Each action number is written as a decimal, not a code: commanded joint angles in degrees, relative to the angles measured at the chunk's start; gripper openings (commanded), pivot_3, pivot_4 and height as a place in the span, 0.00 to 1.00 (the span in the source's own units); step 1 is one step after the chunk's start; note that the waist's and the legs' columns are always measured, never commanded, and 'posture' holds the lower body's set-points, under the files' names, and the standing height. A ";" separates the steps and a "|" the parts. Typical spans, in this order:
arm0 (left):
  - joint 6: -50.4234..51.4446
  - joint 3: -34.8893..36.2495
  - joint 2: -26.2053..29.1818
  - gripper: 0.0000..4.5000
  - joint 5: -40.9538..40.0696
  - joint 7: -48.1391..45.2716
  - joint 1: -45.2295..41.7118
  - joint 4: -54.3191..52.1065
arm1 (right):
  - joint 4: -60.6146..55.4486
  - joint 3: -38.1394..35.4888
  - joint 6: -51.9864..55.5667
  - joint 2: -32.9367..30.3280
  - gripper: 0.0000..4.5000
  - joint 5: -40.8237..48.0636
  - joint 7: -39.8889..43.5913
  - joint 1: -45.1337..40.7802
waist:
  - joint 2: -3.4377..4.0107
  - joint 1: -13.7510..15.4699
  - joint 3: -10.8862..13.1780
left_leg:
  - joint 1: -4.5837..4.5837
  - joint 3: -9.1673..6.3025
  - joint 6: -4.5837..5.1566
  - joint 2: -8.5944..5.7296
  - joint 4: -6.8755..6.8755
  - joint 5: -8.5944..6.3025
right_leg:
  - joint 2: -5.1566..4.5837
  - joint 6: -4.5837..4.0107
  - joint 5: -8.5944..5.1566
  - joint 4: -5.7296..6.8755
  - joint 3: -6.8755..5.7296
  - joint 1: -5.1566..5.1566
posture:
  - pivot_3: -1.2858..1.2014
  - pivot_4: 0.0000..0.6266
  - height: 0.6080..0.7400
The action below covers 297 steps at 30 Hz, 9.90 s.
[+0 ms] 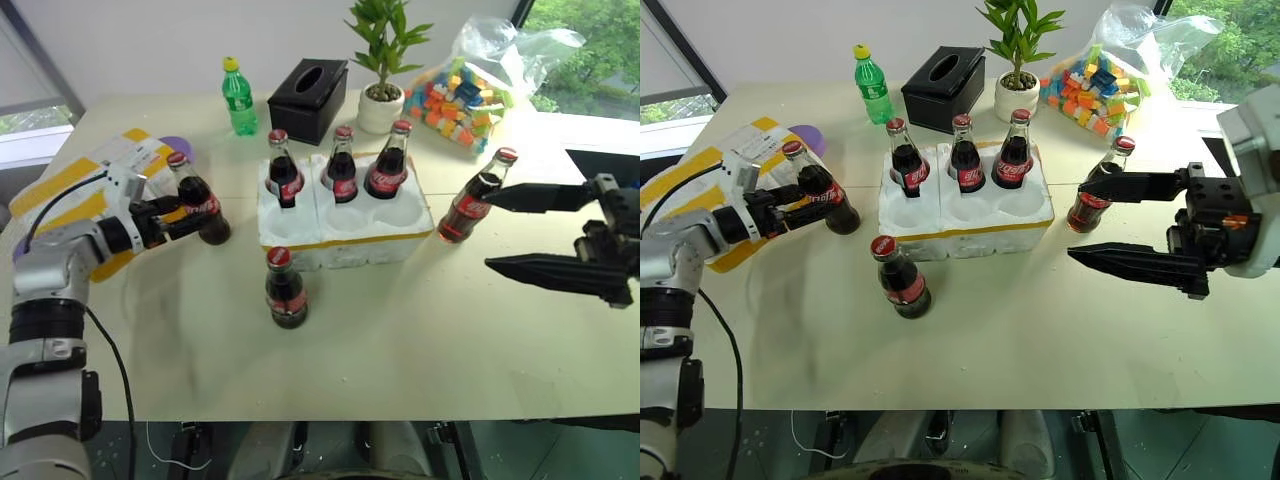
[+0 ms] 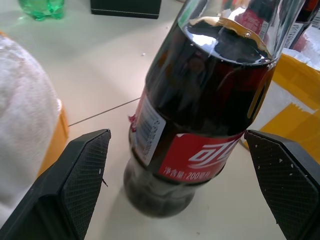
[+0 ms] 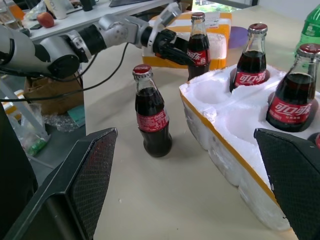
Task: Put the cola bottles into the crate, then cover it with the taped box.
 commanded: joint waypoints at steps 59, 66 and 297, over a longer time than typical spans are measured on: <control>0.87 -15.43 -7.49 0.63 5.04 -23.12 -20.19 -4.93 | -4.96 3.07 -9.01 4.86 1.00 1.27 -10.80 9.41 | -0.63 0.00 0.37 | -0.92 0.00 0.22 0.00 0.92 0.09 | 0.10 0.09 0.21 0.70 -0.02 -0.73 | 0.52 0.24 0.94; 1.20 -14.67 -7.58 0.99 4.90 -21.71 -17.32 -6.84 | -3.11 6.10 -10.22 4.39 1.00 -0.74 -9.19 7.40 | -0.61 -0.09 0.36 | -0.90 0.01 0.22 0.00 0.92 0.08 | 0.11 0.08 0.21 0.70 -0.02 -0.73 | 0.52 0.24 0.94; 14.96 10.83 18.57 1.00 -18.36 -0.09 15.87 -53.55 | 8.54 18.91 -11.03 17.35 0.99 -19.83 -6.79 -12.45 | -0.54 -1.26 0.37 | -0.39 0.34 -0.11 0.30 0.22 0.24 | 0.40 -0.14 0.25 0.74 0.24 -0.78 | 0.52 0.24 0.94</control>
